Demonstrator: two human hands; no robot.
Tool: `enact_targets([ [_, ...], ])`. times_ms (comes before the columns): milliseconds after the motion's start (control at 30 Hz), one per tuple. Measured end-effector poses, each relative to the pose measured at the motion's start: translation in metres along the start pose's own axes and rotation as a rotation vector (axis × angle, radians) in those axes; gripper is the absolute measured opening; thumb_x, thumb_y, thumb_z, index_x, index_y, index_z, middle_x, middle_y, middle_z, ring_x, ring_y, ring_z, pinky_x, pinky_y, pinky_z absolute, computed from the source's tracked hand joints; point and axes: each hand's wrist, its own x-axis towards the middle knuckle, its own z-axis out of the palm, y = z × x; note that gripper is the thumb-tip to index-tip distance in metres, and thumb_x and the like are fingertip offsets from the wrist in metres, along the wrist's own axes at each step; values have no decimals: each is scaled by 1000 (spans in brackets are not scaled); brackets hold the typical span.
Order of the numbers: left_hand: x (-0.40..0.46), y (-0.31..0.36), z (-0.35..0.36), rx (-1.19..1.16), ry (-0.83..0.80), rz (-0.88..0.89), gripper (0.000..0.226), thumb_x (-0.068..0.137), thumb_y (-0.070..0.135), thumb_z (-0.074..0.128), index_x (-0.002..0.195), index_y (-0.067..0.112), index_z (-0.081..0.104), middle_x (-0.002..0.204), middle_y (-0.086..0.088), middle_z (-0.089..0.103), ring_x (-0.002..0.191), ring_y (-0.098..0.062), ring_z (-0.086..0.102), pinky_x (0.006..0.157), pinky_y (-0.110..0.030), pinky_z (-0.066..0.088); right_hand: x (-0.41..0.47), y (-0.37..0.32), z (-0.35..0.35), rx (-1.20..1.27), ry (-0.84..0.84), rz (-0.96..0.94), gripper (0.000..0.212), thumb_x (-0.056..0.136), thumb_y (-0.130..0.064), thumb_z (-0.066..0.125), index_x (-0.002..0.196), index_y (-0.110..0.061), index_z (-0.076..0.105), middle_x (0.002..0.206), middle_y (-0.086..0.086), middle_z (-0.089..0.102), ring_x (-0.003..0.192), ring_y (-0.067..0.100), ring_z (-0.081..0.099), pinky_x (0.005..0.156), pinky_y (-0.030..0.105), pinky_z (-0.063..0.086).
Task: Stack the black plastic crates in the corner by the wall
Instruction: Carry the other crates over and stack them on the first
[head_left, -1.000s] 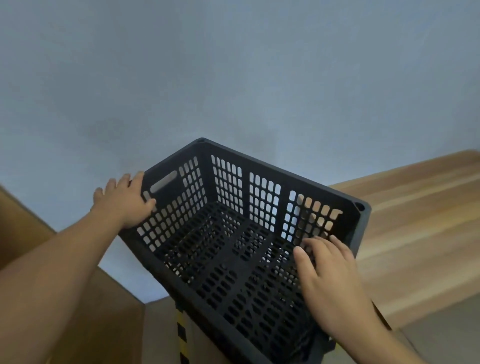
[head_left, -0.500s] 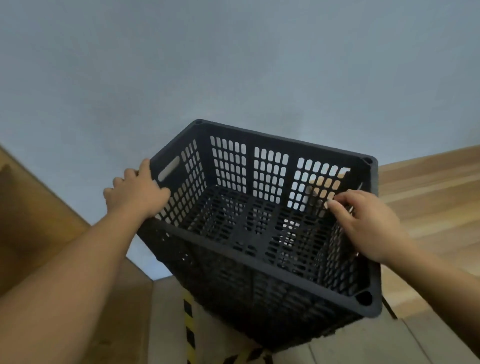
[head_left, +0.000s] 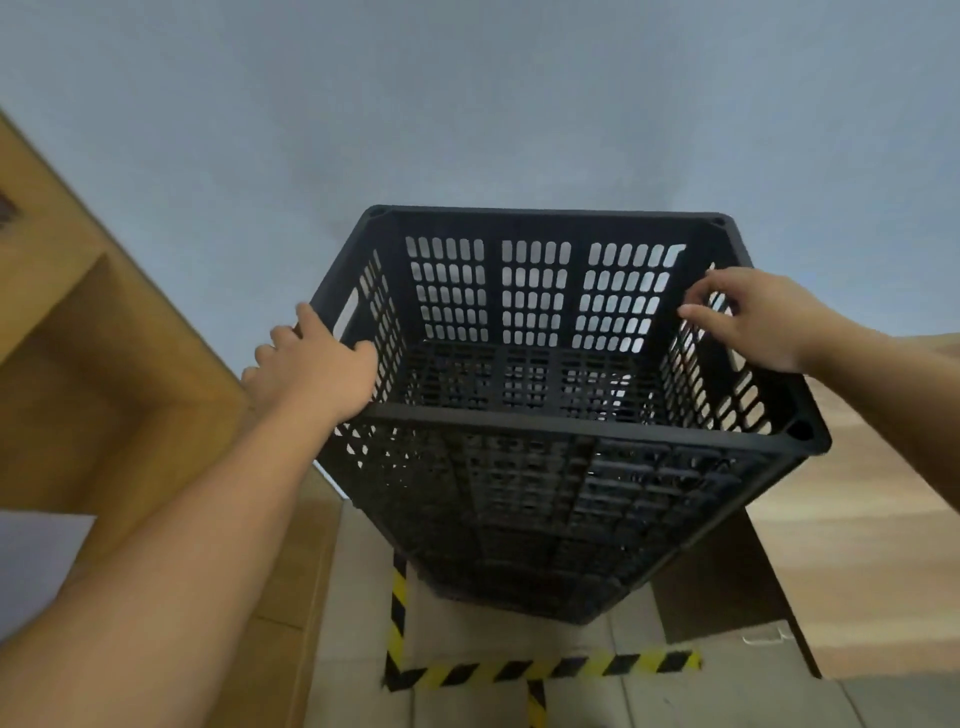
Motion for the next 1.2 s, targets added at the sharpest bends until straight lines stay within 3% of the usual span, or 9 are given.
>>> enact_targets([
  [100, -13, 12, 1, -20, 22, -73, 87, 97, 61, 39, 168, 19, 14, 162, -22, 40, 142, -45, 44, 114, -57, 39, 26, 14, -3, -19, -52, -42, 34, 97, -50, 58, 113, -22, 69, 109, 3, 66, 92, 23, 57, 81, 34, 39],
  [200, -31, 28, 3, -43, 19, -126, 89, 96, 62, 39, 168, 17, 12, 162, -21, 39, 144, -42, 42, 113, -55, 38, 43, 31, -5, -57, -60, -70, 34, 96, -50, 59, 113, -22, 70, 124, 9, 68, 114, 31, 60, 90, 39, 44],
  [300, -45, 36, 3, -57, -15, -134, 94, 96, 65, 40, 169, 17, 6, 166, -20, 33, 148, -41, 39, 115, -56, 37, 46, 37, -10, -93, -42, -83, 37, 94, -42, 64, 121, -16, 67, 126, 12, 65, 110, 31, 58, 92, 38, 43],
  [433, -35, 10, 2, -133, -43, 3, 91, 91, 69, 39, 166, 22, 20, 160, -19, 43, 139, -44, 50, 111, -58, 48, 27, 46, -4, -83, 31, 45, 68, 90, -25, 71, 150, -11, 42, 155, 20, 41, 143, 40, 38, 119, 49, 30],
  [533, -36, -3, 3, -232, 34, 67, 76, 85, 64, 34, 150, 27, 44, 137, -13, 61, 119, -40, 62, 97, -56, 56, -2, 50, 4, 98, -1, 265, 79, 87, -16, 68, 155, -22, 26, 144, 25, 50, 125, 45, 53, 105, 51, 44],
  [667, -35, 0, -1, -272, 54, 100, 71, 86, 63, 32, 147, 30, 48, 133, -13, 61, 115, -41, 62, 96, -57, 57, -32, 51, 9, 186, -13, 424, 71, 92, -11, 54, 152, -35, 25, 123, 24, 63, 98, 43, 61, 83, 45, 50],
  [900, -43, -1, 2, -236, 71, 93, 71, 94, 57, 33, 159, 29, 37, 152, -13, 53, 132, -45, 55, 103, -57, 51, -31, 43, 6, 167, 46, 418, 69, 89, -8, 53, 149, -35, 30, 124, 27, 62, 105, 45, 59, 87, 47, 49],
  [1100, -35, -10, -6, -282, 72, 101, 62, 90, 54, 34, 147, 32, 47, 139, -15, 60, 121, -45, 59, 99, -58, 53, -43, 31, 13, 176, 80, 410, 63, 86, -4, 48, 143, -27, 39, 110, 19, 61, 96, 42, 58, 82, 45, 51],
  [1200, -47, -7, -4, -307, 74, 71, 68, 86, 58, 30, 147, 32, 48, 136, -13, 63, 117, -45, 61, 97, -61, 55, -37, 33, 5, 157, 75, 389, 62, 87, -2, 49, 144, -24, 39, 119, 26, 63, 92, 39, 55, 79, 41, 48],
])
